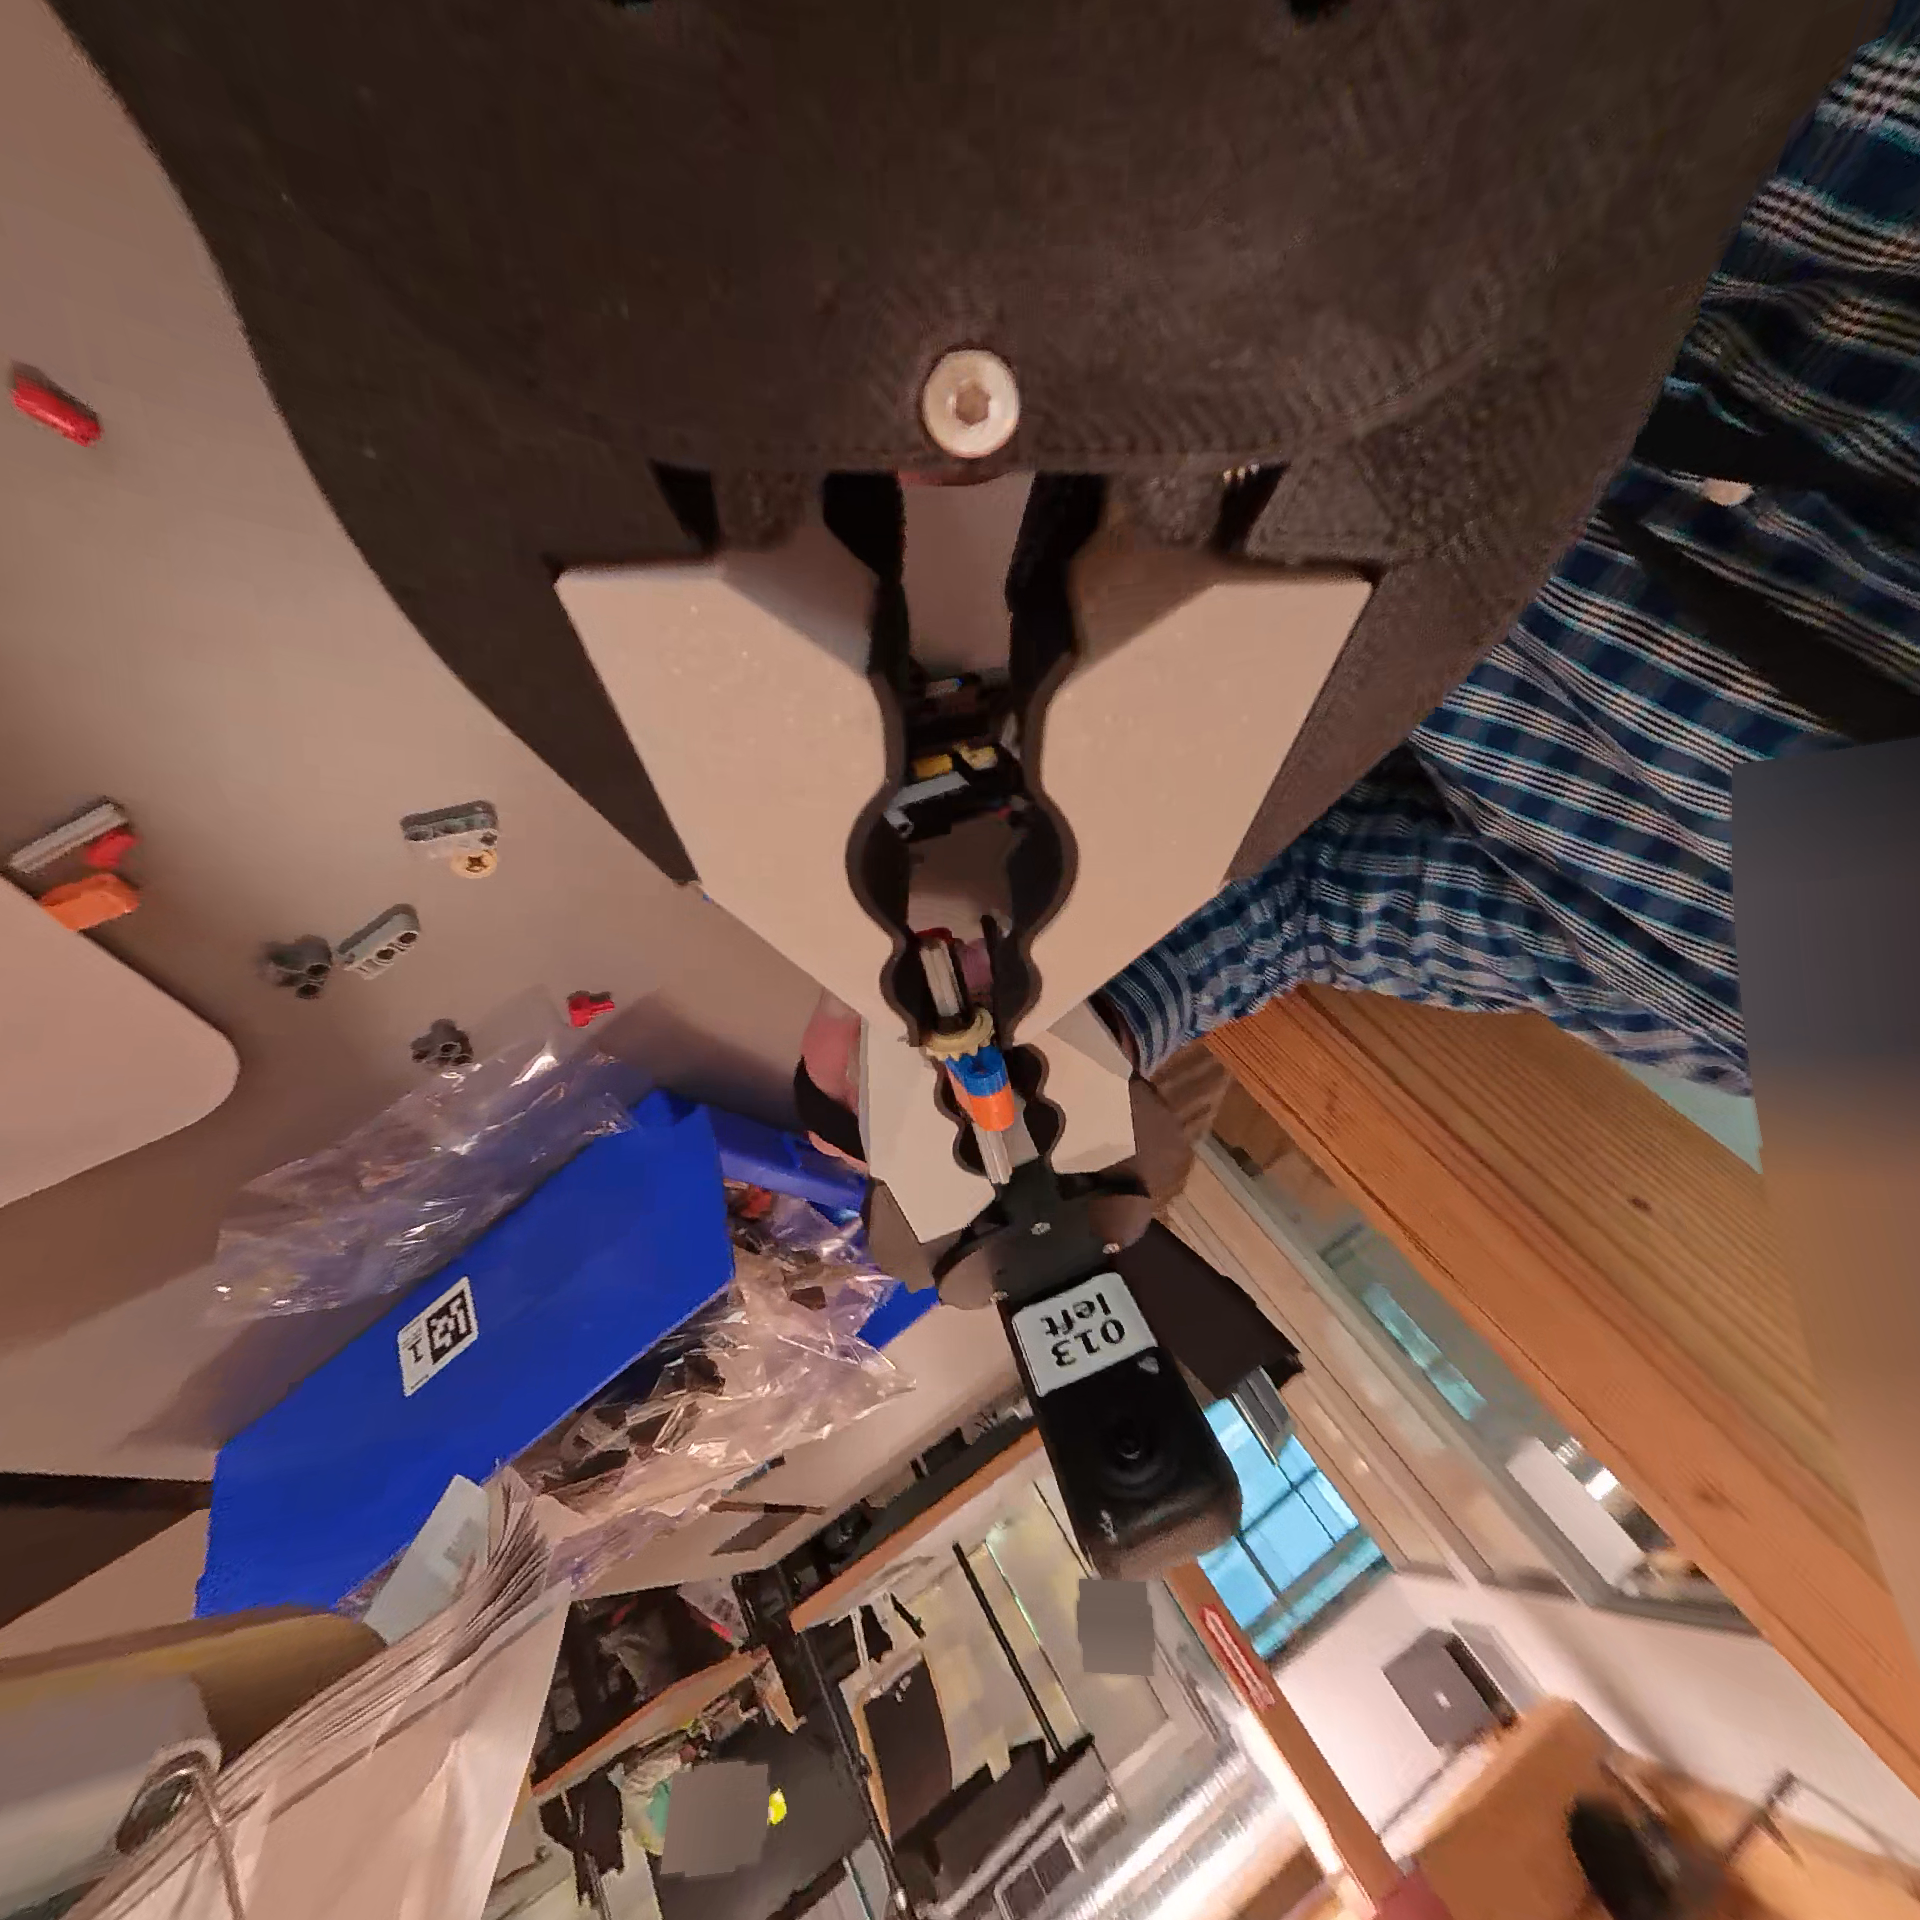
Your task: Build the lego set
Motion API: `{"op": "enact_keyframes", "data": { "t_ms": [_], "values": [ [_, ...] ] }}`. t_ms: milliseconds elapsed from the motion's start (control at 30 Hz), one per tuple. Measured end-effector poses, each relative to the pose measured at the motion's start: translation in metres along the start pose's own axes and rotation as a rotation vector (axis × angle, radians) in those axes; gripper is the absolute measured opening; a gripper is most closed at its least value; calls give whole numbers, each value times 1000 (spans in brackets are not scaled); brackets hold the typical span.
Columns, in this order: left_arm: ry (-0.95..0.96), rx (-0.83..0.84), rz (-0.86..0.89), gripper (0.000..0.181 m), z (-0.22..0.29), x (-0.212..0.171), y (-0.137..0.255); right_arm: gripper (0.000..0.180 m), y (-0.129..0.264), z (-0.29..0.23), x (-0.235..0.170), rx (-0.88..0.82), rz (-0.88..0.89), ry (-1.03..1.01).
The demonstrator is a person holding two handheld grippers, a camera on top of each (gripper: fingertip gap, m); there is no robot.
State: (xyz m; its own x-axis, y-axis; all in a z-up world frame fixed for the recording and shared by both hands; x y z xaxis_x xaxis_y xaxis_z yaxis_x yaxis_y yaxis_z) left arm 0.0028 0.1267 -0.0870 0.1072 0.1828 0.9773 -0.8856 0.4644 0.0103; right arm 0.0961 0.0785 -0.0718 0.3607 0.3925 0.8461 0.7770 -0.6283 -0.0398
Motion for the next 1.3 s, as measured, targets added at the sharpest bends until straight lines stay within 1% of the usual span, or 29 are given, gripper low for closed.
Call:
{"op": "enact_keyframes", "data": {
  "t_ms": [67, 233, 333, 467, 567, 633, 733, 933, 1133, 1300],
  "values": [
    [17, -5, 5, 19, -1, 0, 1, 10, 1, 2, 1, 13, 19, -40],
    [19, 10, 14, 7, -4, 0, 1, 9, -1, 5, 0, 17, 3, -77],
    [31, -2, 25, 5, -4, 1, 3, 9, -3, 4, 1, 14, -3, -61],
    [55, 0, 40, 5, -7, 0, 3, 9, -4, 3, 3, -18, -20, -33],
    [66, -6, 52, 11, -7, 1, 4, 10, -6, 3, 3, -51, -47, 1],
    [44, 9, 42, 6, -8, 0, 4, 10, -8, 2, 3, -67, -66, 18],
    [45, 6, 53, 5, -9, 1, 6, 11, -10, -1, 4, -96, -80, 80],
    [148, -49, 158, 5, -13, 7, 12, 16, -13, -7, 13, -148, -71, 186],
    [188, -95, 181, 5, -13, 7, 12, 11, -20, -9, 17, -149, -60, 219],
    [168, -65, 185, 6, -15, 9, 14, 10, -23, -10, 19, -150, -71, 241]
  ]
}}
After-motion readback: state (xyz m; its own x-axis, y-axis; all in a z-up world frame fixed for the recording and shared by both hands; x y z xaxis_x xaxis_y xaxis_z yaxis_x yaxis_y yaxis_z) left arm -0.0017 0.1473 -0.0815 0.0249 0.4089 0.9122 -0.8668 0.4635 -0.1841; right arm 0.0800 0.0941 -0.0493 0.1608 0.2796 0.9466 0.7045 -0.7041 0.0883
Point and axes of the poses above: each gripper's, where its closed fingertips meet, y back along the fingers, x out of its top, z = x × y across the jaws, the point moved 6 cm from there along y, back along the fingers, and after that the axes turned 7 degrees about z, right-handed, at the moved point
